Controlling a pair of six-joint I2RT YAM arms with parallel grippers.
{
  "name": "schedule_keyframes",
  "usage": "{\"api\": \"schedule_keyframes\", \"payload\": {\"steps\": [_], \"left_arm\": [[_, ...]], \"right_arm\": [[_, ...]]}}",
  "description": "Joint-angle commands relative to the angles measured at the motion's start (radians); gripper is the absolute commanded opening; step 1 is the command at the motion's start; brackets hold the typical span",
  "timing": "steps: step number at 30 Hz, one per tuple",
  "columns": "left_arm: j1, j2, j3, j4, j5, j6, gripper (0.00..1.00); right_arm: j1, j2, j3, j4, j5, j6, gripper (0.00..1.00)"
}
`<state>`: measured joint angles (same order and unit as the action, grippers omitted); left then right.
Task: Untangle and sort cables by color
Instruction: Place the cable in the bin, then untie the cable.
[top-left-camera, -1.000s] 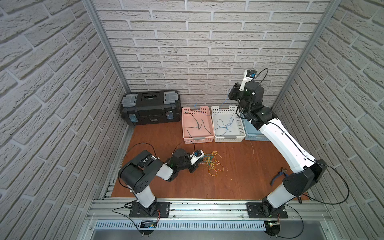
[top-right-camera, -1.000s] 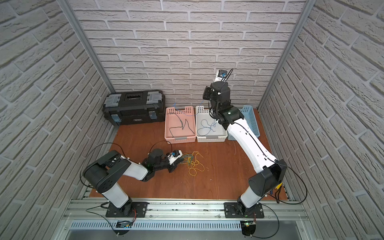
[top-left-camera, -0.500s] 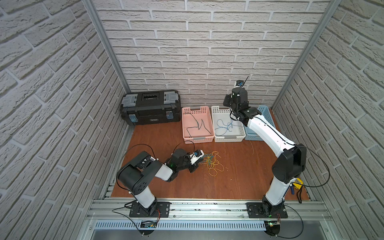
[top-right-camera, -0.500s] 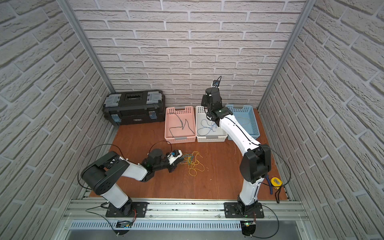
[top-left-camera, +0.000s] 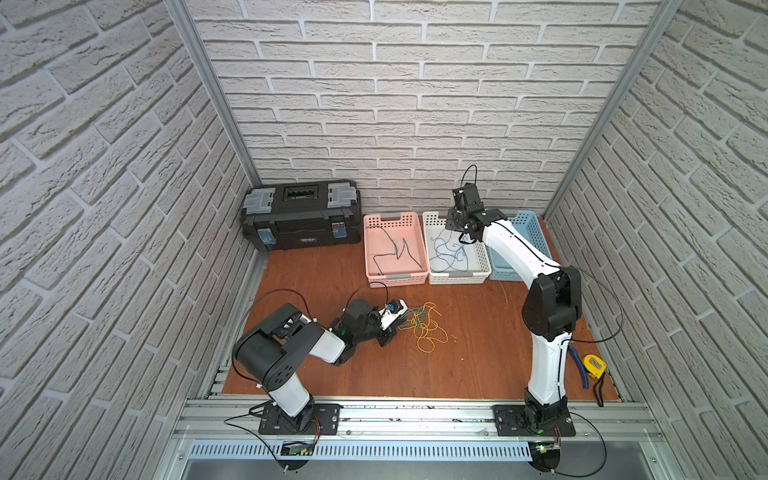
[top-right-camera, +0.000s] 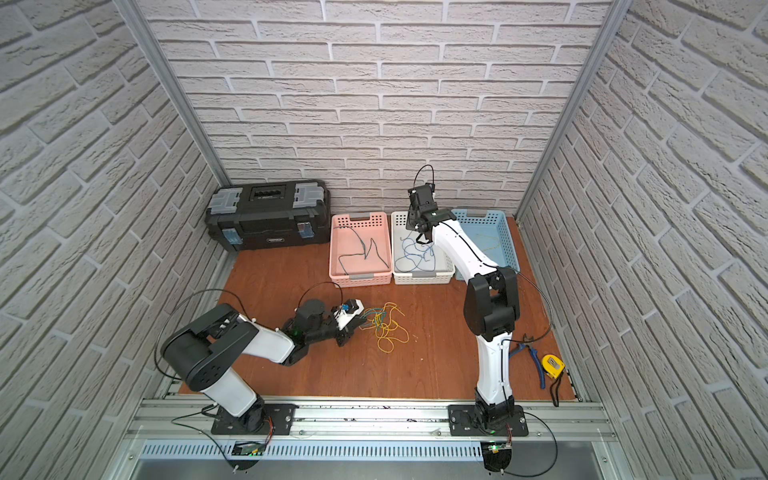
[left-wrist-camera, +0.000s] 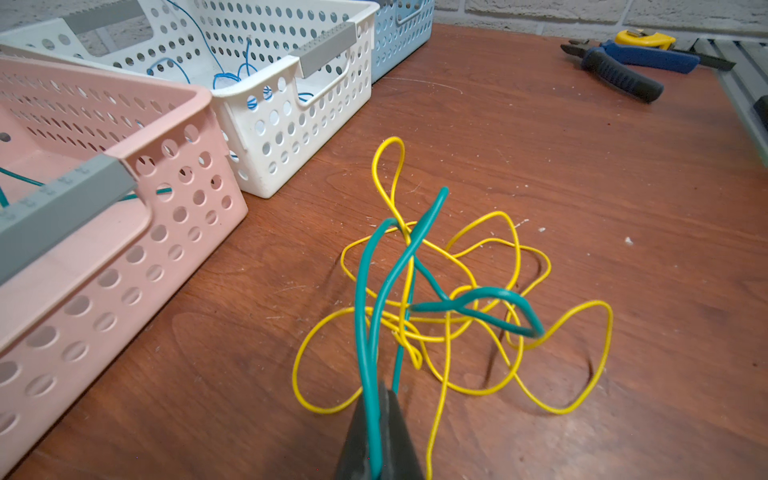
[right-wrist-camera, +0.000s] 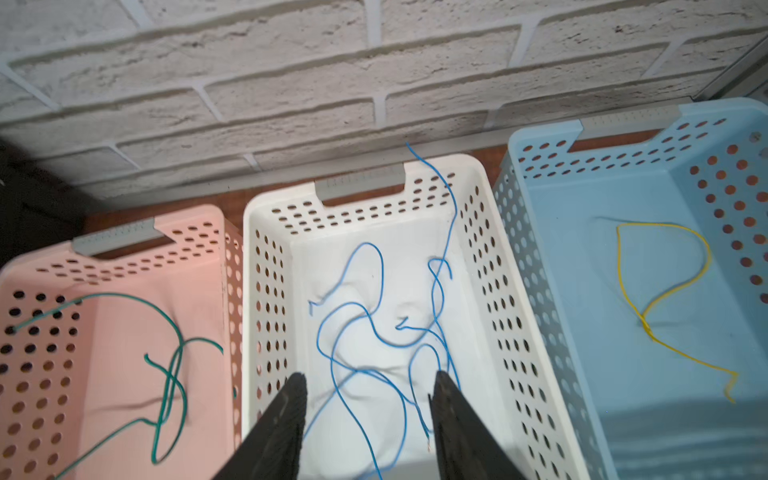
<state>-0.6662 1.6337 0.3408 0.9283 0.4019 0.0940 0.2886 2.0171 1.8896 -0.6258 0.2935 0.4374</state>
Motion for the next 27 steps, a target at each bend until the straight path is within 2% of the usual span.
{"api": "schedule_keyframes", "payload": {"steps": [1,4,8,12,18,23,27], "left_arm": [[-0.009,-0.035,-0.01,0.009,-0.028,-0.035,0.0],[-0.01,-0.026,-0.003,0.007,-0.02,-0.066,0.0],[-0.017,0.0,-0.014,0.058,-0.019,-0.106,0.0],[-0.022,0.008,-0.007,0.059,-0.019,-0.123,0.0],[-0.038,0.012,0.001,0.052,-0.034,-0.137,0.0],[-0.05,0.022,0.001,0.042,-0.049,-0.129,0.0],[-0.057,0.025,0.0,0.045,-0.054,-0.127,0.0]], "right_arm": [[0.014,-0.176,-0.091,-0.131,-0.085,0.014,0.53],[0.05,-0.322,-0.283,-0.099,-0.246,0.02,0.5],[0.136,-0.481,-0.511,-0.073,-0.313,0.052,0.48],[0.233,-0.598,-0.755,0.052,-0.401,0.149,0.47],[0.34,-0.629,-0.975,0.213,-0.387,0.27,0.44],[0.357,-0.586,-1.031,0.25,-0.339,0.278,0.45],[0.359,-0.564,-1.069,0.355,-0.376,0.276,0.43]]}}
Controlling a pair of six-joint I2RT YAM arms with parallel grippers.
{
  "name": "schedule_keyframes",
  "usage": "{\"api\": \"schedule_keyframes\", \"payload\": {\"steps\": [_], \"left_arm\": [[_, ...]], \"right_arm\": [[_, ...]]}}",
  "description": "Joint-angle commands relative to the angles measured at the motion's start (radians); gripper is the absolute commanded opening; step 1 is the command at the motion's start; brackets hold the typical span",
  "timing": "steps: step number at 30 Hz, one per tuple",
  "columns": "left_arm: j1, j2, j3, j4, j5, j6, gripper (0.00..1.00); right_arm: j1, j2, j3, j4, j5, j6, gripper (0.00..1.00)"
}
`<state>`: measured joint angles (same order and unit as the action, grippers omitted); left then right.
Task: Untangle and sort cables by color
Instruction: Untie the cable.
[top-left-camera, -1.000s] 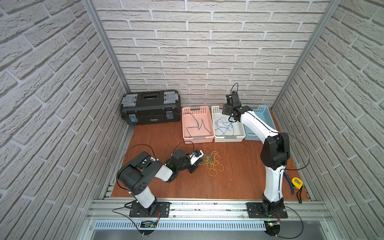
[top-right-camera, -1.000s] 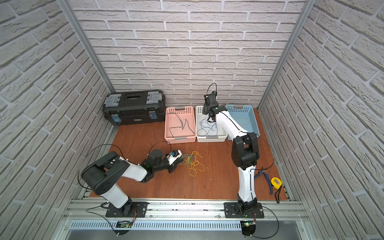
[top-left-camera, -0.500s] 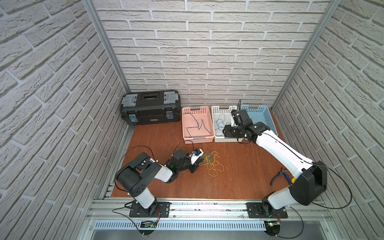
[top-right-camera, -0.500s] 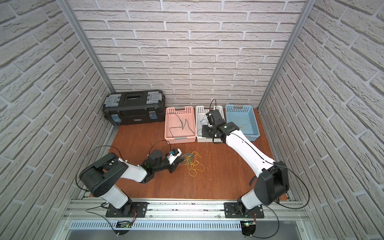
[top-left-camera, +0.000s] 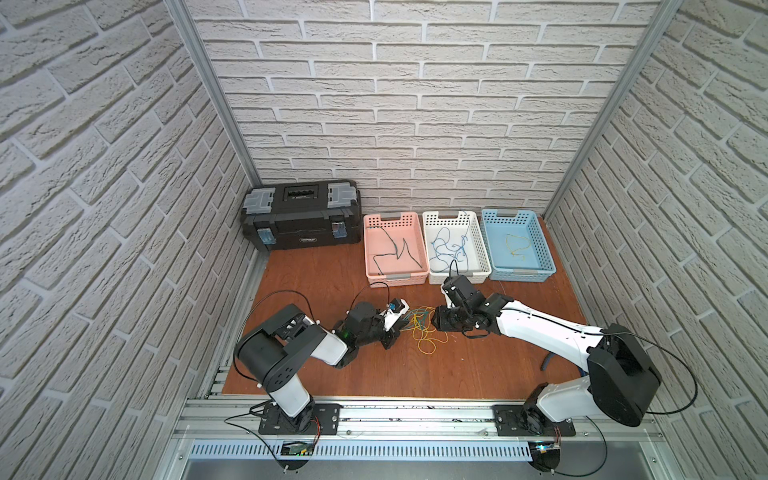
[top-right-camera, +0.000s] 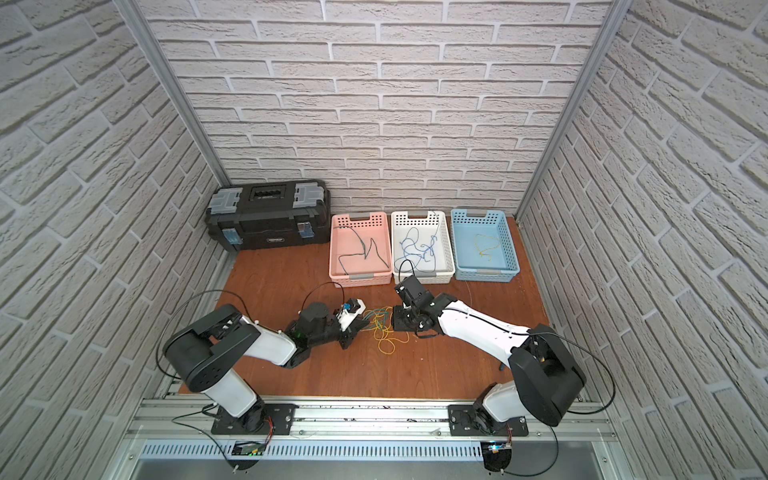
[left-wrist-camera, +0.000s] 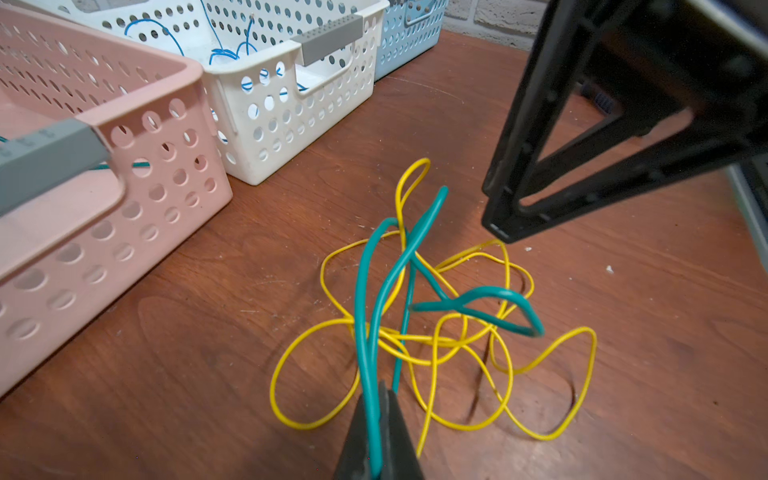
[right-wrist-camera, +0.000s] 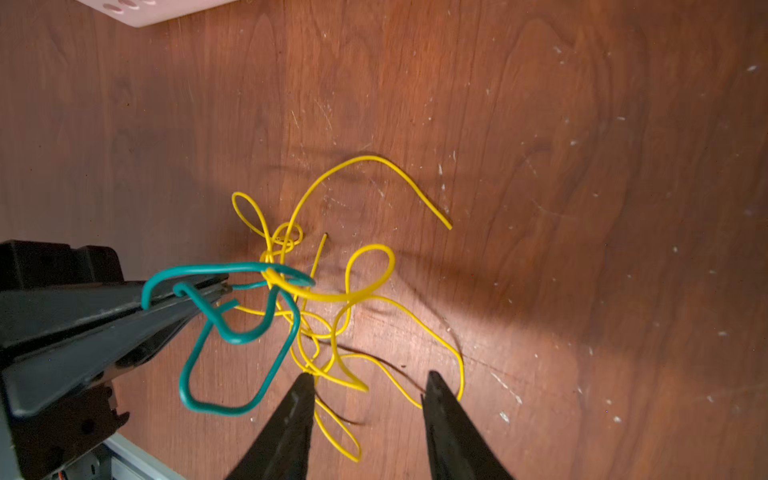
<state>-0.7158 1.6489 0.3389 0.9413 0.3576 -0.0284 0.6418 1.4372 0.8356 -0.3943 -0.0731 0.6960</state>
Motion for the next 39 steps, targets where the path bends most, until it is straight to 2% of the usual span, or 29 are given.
{"api": "schedule_keyframes", "payload": {"steps": [1,10,11,13,14,22,27,33,39], "left_arm": [[-0.008,0.009,0.002,0.032,-0.011,-0.005,0.0],[-0.008,0.001,-0.005,0.027,-0.037,0.002,0.0],[-0.008,-0.001,-0.005,0.021,-0.047,0.001,0.0],[-0.007,-0.008,-0.002,-0.009,-0.073,0.001,0.0],[-0.007,-0.011,0.001,-0.027,-0.092,-0.002,0.0],[-0.001,-0.067,-0.021,-0.14,-0.187,-0.053,0.0],[-0.001,-0.075,-0.046,-0.124,-0.197,-0.058,0.0],[0.0,-0.051,-0.041,-0.131,-0.203,-0.055,0.0],[-0.001,-0.022,-0.03,-0.122,-0.204,-0.06,0.0]], "right_arm": [[0.007,0.033,-0.009,0.128,-0.021,0.01,0.43],[0.007,0.088,-0.048,0.183,-0.046,-0.005,0.39],[0.007,0.08,-0.049,0.18,-0.051,-0.013,0.31],[0.007,0.041,-0.04,0.133,-0.027,-0.036,0.04],[0.007,0.008,-0.038,0.098,0.008,-0.036,0.03],[0.007,-0.496,-0.011,-0.193,0.337,-0.008,0.03],[0.007,-0.7,0.068,-0.273,0.47,-0.008,0.03],[0.007,-0.83,0.226,-0.241,0.583,-0.081,0.03],[0.007,-0.778,0.408,-0.121,0.668,-0.274,0.03]]}}
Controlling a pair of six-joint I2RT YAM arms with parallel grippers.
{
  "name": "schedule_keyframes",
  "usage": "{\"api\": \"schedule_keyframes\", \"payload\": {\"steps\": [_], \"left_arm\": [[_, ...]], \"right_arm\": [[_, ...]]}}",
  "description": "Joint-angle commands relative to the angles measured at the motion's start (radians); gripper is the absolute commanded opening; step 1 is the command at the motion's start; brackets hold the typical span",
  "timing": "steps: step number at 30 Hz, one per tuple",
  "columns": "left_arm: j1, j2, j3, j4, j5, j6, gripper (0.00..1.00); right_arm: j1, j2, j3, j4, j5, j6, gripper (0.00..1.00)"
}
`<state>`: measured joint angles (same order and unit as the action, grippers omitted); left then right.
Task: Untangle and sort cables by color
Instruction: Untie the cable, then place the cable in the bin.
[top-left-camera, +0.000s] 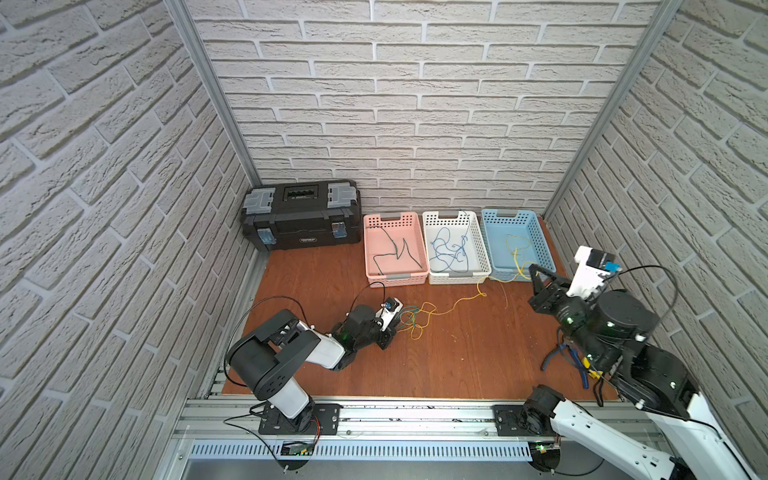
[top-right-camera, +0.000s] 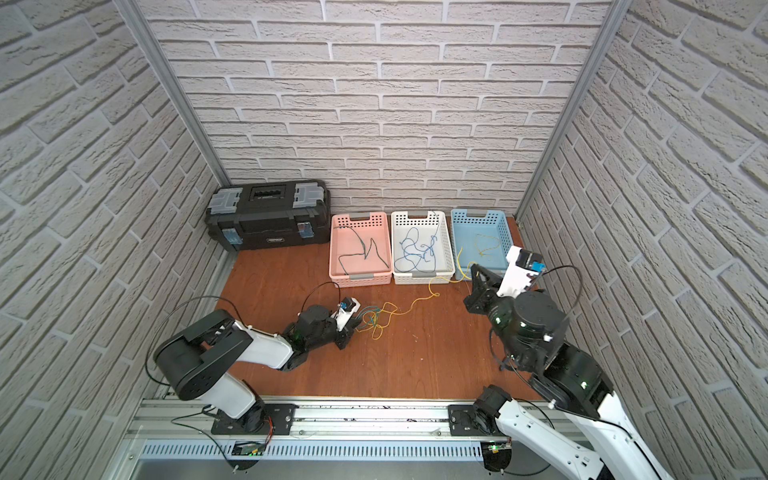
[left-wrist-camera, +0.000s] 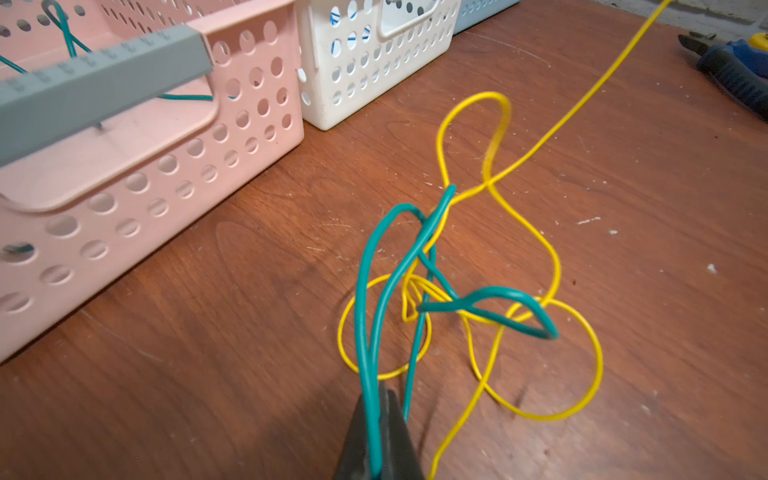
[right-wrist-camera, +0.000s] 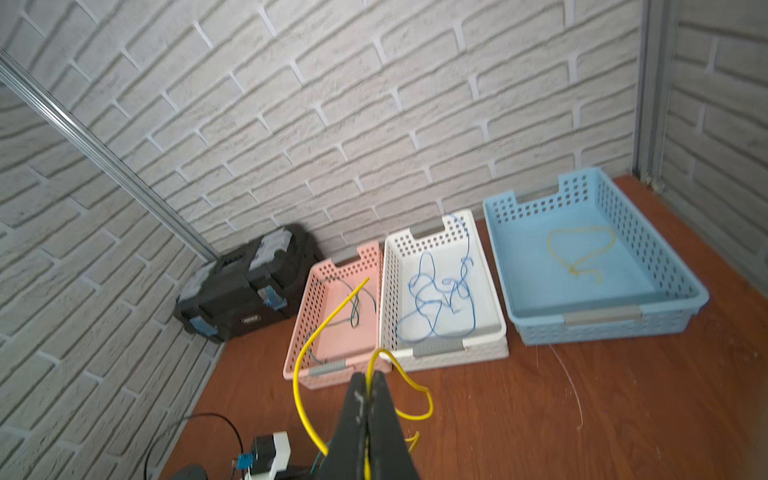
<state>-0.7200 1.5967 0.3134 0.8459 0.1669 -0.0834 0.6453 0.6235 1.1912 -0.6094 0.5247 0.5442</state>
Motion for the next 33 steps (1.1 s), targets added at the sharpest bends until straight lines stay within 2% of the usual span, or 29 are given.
{"api": "schedule_keyframes", "payload": {"steps": [1,9,16,19,25,33], "left_arm": [[0.004,0.03,-0.005,-0.026,-0.014,-0.005,0.0],[0.004,0.015,-0.002,-0.038,-0.013,-0.004,0.0],[-0.001,-0.004,0.009,-0.043,0.03,-0.018,0.0],[-0.007,-0.01,0.013,-0.038,0.039,-0.029,0.0],[-0.028,-0.017,0.013,-0.031,0.028,-0.017,0.0],[-0.03,-0.044,0.019,-0.059,0.022,0.0,0.0]], "right_arm": [[0.004,0.058,0.089,0.115,0.065,-0.15,0.03],[0.004,0.241,0.29,0.181,0.094,-0.306,0.03],[-0.022,0.368,0.276,0.317,0.234,-0.45,0.03],[-0.084,0.433,0.291,0.359,0.244,-0.473,0.03],[-0.26,0.583,0.377,0.368,0.175,-0.451,0.03],[-0.409,0.757,0.469,0.388,0.114,-0.446,0.03]]}}
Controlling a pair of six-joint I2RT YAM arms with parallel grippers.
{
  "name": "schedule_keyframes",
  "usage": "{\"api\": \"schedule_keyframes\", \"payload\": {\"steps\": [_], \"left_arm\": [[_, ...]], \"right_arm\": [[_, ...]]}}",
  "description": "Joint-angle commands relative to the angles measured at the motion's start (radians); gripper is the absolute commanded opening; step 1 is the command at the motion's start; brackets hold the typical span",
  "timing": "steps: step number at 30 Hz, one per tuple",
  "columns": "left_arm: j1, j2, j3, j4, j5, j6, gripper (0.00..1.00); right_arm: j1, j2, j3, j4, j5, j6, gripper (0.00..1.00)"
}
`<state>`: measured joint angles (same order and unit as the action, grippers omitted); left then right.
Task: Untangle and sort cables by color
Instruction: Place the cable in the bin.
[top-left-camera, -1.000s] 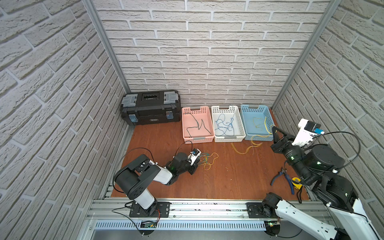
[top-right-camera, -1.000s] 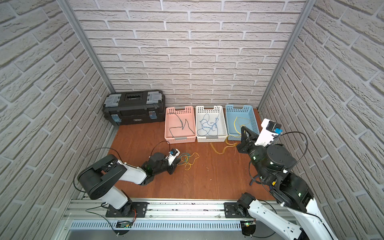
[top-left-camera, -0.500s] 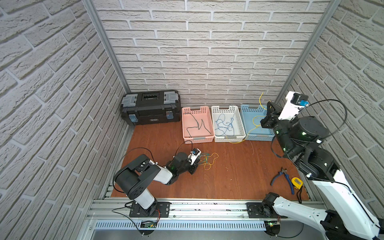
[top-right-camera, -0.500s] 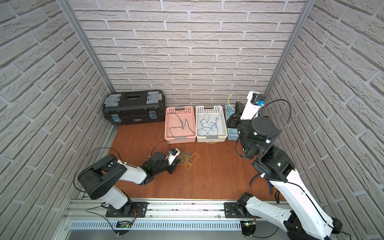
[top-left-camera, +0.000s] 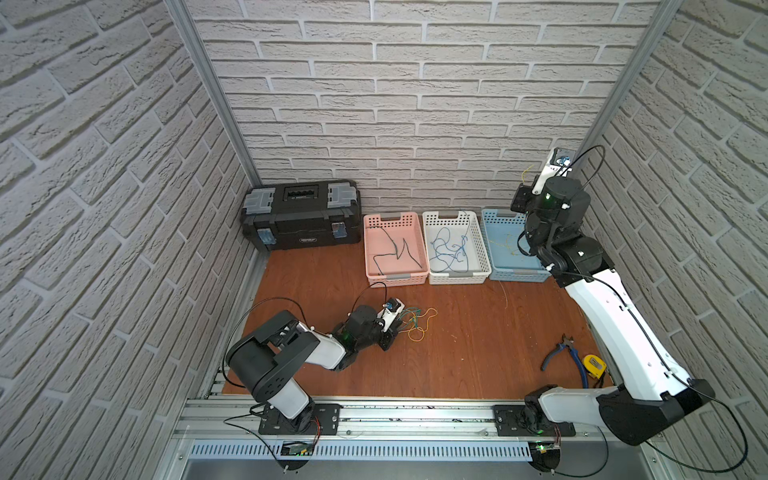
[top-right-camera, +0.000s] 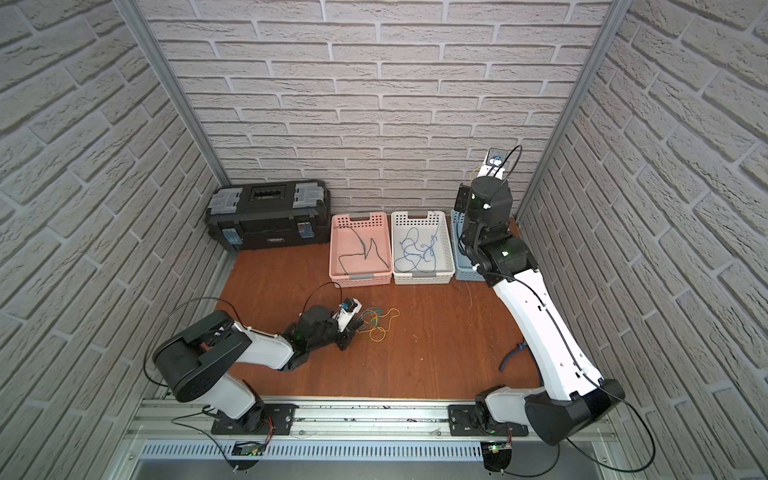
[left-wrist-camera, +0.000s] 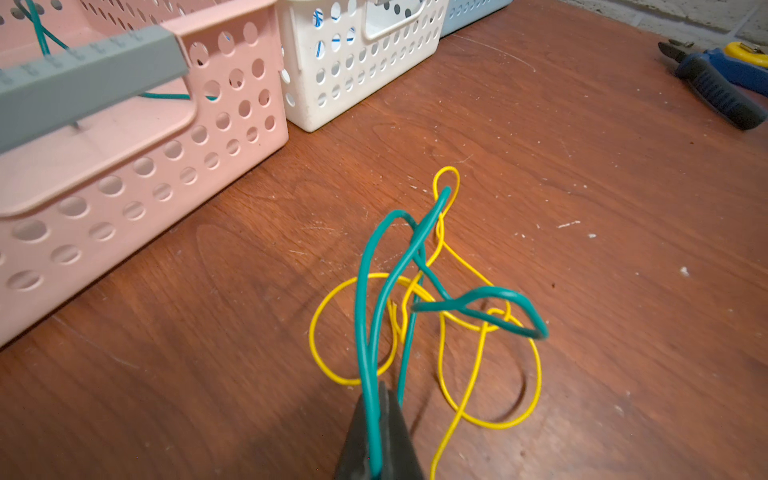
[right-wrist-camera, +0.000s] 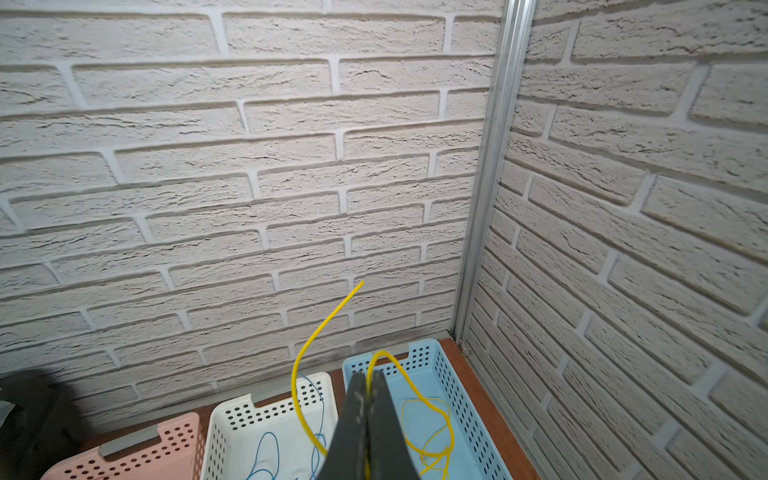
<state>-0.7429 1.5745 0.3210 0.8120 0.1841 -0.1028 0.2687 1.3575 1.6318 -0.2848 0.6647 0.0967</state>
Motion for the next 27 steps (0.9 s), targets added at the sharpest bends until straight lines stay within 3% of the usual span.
{"api": "schedule_keyframes", "payload": {"steps": [1,6,17,24,27], "left_arm": [[-0.007,-0.024,0.013,-0.031,0.004,0.023,0.0],[-0.007,-0.033,0.02,-0.047,0.009,0.031,0.0],[-0.011,-0.025,0.039,-0.053,0.025,0.029,0.0],[-0.015,-0.039,0.041,-0.067,0.021,0.031,0.0],[-0.015,-0.039,0.043,-0.068,0.017,0.031,0.0]], "right_arm": [[-0.045,0.043,0.032,0.07,-0.025,-0.002,0.03],[-0.107,0.111,-0.002,0.151,0.02,-0.048,0.03],[-0.201,0.317,-0.116,0.252,0.025,-0.013,0.03],[-0.268,0.495,-0.046,0.116,0.021,0.029,0.03],[-0.279,0.542,-0.047,0.078,0.088,0.045,0.03]]}}
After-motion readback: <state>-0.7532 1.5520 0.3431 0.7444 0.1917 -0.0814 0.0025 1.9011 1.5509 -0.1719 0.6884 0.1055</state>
